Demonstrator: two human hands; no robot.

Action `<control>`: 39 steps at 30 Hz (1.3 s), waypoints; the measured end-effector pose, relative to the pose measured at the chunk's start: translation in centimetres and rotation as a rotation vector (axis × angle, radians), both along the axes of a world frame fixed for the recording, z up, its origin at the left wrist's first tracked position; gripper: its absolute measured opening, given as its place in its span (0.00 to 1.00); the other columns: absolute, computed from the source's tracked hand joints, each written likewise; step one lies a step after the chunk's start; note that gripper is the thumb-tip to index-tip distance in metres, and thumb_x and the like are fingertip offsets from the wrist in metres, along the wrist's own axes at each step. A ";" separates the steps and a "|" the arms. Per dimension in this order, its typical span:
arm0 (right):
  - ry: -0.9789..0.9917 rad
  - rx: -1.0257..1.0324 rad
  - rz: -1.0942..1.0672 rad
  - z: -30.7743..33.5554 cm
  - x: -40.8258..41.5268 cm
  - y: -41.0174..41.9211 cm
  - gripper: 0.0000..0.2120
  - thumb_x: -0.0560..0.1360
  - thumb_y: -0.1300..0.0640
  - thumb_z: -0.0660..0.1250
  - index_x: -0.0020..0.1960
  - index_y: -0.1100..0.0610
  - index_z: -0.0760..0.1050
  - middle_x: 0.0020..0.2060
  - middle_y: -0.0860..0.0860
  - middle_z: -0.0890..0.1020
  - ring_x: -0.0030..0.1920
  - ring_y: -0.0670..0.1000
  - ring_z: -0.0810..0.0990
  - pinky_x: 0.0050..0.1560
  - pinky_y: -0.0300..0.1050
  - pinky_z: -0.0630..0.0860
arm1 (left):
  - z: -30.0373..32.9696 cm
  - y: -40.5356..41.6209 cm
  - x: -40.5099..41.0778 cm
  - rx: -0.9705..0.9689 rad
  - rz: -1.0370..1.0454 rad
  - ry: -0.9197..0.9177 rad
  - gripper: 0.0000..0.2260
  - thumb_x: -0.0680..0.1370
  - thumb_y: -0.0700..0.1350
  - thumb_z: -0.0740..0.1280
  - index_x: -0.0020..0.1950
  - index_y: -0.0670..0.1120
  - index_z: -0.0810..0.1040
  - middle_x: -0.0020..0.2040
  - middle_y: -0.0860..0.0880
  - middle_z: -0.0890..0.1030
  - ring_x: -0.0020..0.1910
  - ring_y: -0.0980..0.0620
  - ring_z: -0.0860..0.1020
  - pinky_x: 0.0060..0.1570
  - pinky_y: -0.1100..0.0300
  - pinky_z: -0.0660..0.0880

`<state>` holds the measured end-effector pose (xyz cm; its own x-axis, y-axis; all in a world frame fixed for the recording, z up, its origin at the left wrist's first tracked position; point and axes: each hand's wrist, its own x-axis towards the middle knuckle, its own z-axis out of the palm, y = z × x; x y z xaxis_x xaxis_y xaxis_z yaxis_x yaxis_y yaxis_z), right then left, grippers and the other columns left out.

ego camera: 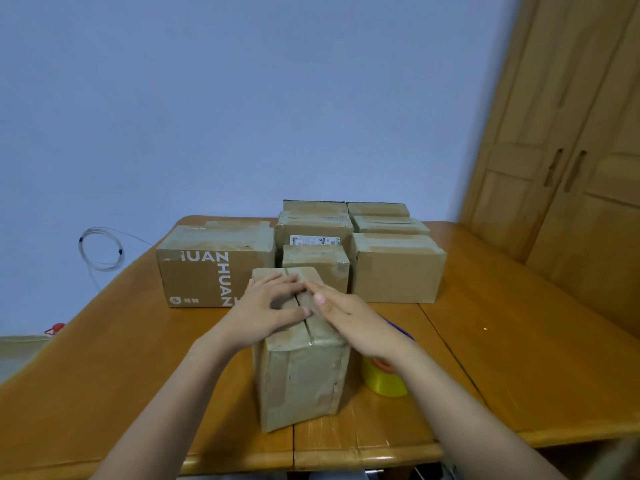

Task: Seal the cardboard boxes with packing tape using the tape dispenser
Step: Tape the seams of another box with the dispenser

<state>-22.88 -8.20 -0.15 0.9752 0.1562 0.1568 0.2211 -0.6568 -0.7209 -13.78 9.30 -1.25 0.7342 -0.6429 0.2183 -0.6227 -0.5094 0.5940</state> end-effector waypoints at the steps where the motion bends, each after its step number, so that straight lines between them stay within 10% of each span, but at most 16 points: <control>1: -0.030 0.083 -0.034 0.1 0.1 -0.7 0.32 0.76 0.35 0.48 0.76 0.47 0.60 0.74 0.43 0.62 0.73 0.41 0.58 0.74 0.43 0.56 | 0.3 0.0 0.2 0.010 -0.011 0.022 0.40 0.63 0.73 0.57 0.72 0.57 0.69 0.75 0.58 0.62 0.76 0.58 0.53 0.75 0.42 0.44; 5: -0.195 -0.145 -0.327 -0.7 1.4 -5.2 0.24 0.80 0.44 0.55 0.73 0.52 0.65 0.73 0.48 0.66 0.73 0.47 0.61 0.71 0.43 0.57 | 0.8 0.4 1.1 0.057 -0.098 0.032 0.44 0.60 0.81 0.55 0.70 0.61 0.68 0.75 0.60 0.62 0.76 0.60 0.52 0.75 0.47 0.42; 8: 0.043 -0.345 -0.449 -2.8 2.1 -8.1 0.25 0.81 0.45 0.57 0.74 0.54 0.63 0.73 0.51 0.64 0.74 0.53 0.60 0.72 0.48 0.58 | 1.1 0.4 1.8 0.095 -0.127 0.005 0.42 0.61 0.81 0.54 0.70 0.62 0.69 0.74 0.62 0.63 0.75 0.61 0.54 0.75 0.50 0.48; 13: 0.299 -0.296 -0.378 -5.4 1.6 -8.9 0.26 0.81 0.49 0.59 0.76 0.49 0.56 0.56 0.52 0.78 0.50 0.50 0.78 0.48 0.42 0.75 | 2.2 0.2 2.0 0.110 -0.154 0.007 0.34 0.65 0.73 0.60 0.67 0.61 0.72 0.70 0.63 0.66 0.71 0.63 0.57 0.71 0.58 0.54; 25: 0.555 -0.354 -0.253 -3.8 2.4 -11.2 0.38 0.77 0.55 0.67 0.78 0.52 0.46 0.75 0.51 0.61 0.71 0.52 0.65 0.65 0.41 0.66 | 2.6 -0.3 2.8 0.155 -0.207 -0.027 0.32 0.66 0.72 0.59 0.67 0.61 0.71 0.68 0.64 0.67 0.71 0.64 0.56 0.71 0.57 0.55; 39: 0.131 -0.106 -0.312 -2.0 2.9 -11.0 0.23 0.69 0.70 0.70 0.54 0.46 0.76 0.48 0.47 0.83 0.48 0.42 0.80 0.50 0.37 0.75 | 2.2 0.6 3.4 0.075 -0.149 -0.115 0.23 0.66 0.77 0.57 0.55 0.70 0.75 0.61 0.69 0.73 0.64 0.66 0.64 0.62 0.47 0.68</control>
<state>-19.94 -19.21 -2.17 0.9893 -0.1435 0.0259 -0.0918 -0.7509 -0.6540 -10.38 9.87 0.97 0.6028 -0.7603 0.2422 -0.7558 -0.4467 0.4787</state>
